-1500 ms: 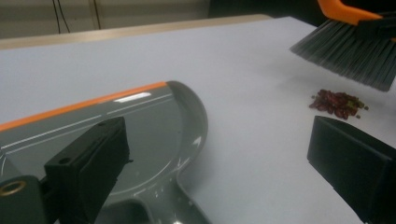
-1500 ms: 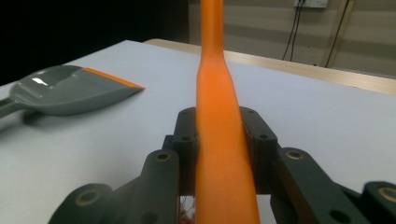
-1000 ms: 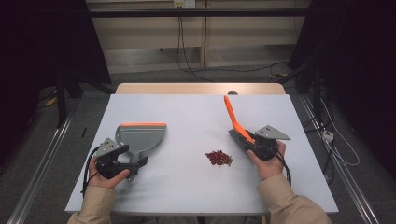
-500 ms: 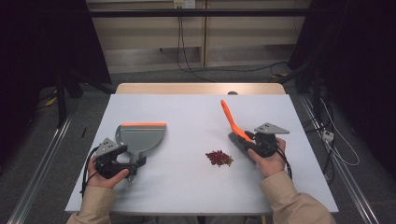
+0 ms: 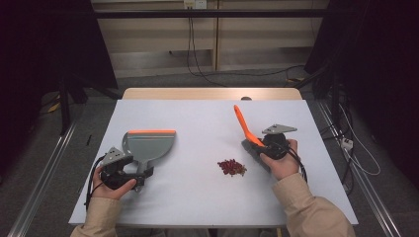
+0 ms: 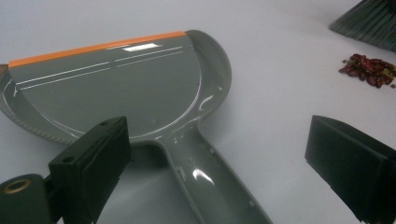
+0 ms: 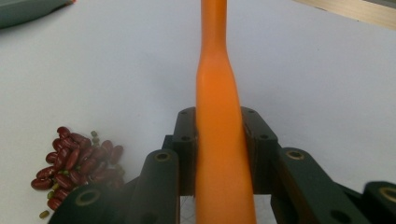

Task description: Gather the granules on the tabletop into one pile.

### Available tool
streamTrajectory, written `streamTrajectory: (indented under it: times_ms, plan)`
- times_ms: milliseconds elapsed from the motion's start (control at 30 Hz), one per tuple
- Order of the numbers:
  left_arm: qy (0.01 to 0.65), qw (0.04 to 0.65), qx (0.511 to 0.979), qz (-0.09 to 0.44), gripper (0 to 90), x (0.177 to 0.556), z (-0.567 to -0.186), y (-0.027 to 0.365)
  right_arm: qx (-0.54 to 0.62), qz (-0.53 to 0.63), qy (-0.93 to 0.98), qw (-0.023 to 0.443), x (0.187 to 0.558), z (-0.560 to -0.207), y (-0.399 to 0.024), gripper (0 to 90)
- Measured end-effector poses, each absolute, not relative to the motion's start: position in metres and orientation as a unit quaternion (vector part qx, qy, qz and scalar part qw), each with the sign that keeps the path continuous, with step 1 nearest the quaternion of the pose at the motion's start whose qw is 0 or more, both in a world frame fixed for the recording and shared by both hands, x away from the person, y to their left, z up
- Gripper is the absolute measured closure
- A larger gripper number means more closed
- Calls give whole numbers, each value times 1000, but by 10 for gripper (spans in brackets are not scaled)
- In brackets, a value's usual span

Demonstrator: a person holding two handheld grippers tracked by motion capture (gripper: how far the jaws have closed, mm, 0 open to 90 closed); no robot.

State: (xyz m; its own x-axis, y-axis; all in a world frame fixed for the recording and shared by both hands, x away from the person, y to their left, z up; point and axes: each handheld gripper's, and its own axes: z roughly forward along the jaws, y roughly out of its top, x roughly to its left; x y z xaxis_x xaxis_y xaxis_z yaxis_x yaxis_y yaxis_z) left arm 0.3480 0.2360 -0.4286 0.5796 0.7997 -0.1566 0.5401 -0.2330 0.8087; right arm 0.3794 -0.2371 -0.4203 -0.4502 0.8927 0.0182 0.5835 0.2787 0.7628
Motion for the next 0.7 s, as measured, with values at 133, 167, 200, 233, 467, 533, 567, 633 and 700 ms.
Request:
streamTrajectory:
  times_ms: [133, 167, 200, 233, 467, 533, 567, 633, 700]
  plan:
    - [446, 422, 774, 154, 71, 347, -430, 237, 476, 353, 776, 215, 378, -419, -236, 710]
    - [446, 418, 776, 153, 72, 347, -430, 237, 477, 352, 776, 216, 377, -419, -237, 710]
    - [449, 416, 776, 152, 74, 346, -430, 237, 481, 353, 773, 215, 377, -419, -237, 710]
    - [454, 411, 776, 153, 79, 345, -431, 237, 481, 357, 771, 216, 377, -420, -238, 710]
    - [469, 393, 776, 154, 96, 343, -433, 239, 484, 363, 765, 218, 376, -421, -239, 711]
    - [475, 386, 775, 157, 113, 344, -433, 238, 485, 365, 763, 220, 376, -421, -238, 711]
    - [476, 382, 776, 156, 119, 345, -433, 238, 486, 368, 762, 220, 376, -421, -239, 711]
    - [483, 375, 776, 154, 130, 346, -435, 235, 485, 376, 757, 224, 375, -421, -240, 711]
    - [485, 360, 782, 155, 143, 348, -436, 233, 485, 382, 755, 222, 374, -419, -240, 711]
